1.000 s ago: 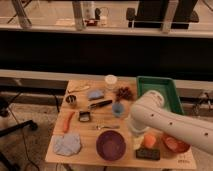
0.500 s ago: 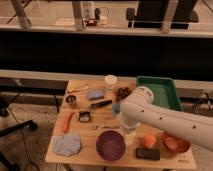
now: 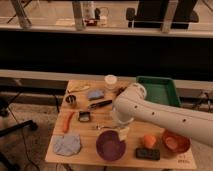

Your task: Place fork in metal cup

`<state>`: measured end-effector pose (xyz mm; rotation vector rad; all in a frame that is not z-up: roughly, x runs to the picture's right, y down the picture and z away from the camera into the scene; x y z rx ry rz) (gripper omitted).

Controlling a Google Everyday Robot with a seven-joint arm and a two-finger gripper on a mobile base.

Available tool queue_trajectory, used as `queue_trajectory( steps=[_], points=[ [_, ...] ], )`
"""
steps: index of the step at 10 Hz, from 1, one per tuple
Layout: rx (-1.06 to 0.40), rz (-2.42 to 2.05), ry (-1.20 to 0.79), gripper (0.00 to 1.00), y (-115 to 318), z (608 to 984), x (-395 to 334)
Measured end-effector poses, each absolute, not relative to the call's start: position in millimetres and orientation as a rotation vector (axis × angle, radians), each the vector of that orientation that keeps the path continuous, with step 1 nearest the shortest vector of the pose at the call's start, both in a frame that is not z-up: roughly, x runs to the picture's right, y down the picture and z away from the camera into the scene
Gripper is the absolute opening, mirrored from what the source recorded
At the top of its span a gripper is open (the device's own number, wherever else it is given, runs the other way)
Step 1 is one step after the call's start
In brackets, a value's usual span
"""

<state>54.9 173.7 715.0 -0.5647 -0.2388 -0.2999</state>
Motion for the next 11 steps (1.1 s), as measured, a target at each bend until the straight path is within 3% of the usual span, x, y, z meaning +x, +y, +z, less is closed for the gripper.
queue_trajectory(
  steps=[11],
  points=[
    [-0.504,-0.376,-0.328,0.80,156,739,7]
  ],
)
